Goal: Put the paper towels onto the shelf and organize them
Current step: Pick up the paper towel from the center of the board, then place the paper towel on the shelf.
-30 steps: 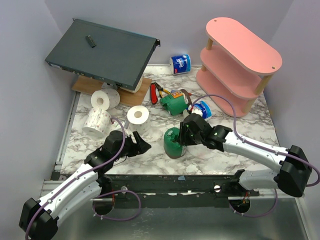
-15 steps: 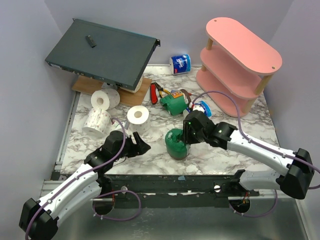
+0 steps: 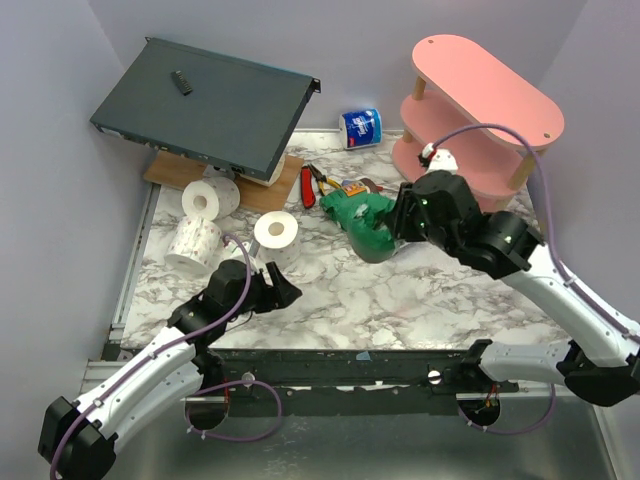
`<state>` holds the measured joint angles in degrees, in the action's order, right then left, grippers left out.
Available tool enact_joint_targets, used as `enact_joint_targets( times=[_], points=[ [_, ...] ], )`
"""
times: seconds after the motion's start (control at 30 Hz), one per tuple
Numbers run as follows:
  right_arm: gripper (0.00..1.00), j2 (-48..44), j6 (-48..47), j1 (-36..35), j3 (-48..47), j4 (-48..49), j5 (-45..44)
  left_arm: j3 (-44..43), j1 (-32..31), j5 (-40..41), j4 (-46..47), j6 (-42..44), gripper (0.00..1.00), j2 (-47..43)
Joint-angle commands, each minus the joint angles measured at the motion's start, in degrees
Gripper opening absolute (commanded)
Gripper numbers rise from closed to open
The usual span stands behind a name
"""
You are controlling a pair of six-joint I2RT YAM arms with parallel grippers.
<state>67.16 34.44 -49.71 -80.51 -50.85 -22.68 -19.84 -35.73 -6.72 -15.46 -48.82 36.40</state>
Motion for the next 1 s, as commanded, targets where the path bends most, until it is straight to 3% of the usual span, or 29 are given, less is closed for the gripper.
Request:
enact_joint_targets(
  times=[0.0, 0.13, 0.3, 0.63, 0.97],
  points=[
    [0.36, -0.1, -3.4, 2.7, -9.3, -4.1, -9.6, -1.7, 0.2, -1.3, 1.8, 0.9, 0.71, 0.7],
    [0.35, 3.3, -7.2, 10.9, -16.1, -3.5, -9.0, -2.5, 0.2, -2.1, 1.9, 1.0, 0.7, 1.2],
    [0.35, 7.9, -8.5, 24.0, -25.9, -0.5, 1.4, -3.3, 0.2, -2.5, 2.3, 0.9, 0.7, 0.7],
    [0.34, 18.2, -3.8, 29.0, -45.5, 1.0, 1.2, -4.6, 0.3, -4.7, 3.8, 0.1, 0.7, 1.9],
    [0.35, 20.6, -3.0, 32.8, -51.6, 5.6, -8.5, -3.5, 0.2, -6.5, 6.6, -0.5, 0.7, 3.1]
  ],
)
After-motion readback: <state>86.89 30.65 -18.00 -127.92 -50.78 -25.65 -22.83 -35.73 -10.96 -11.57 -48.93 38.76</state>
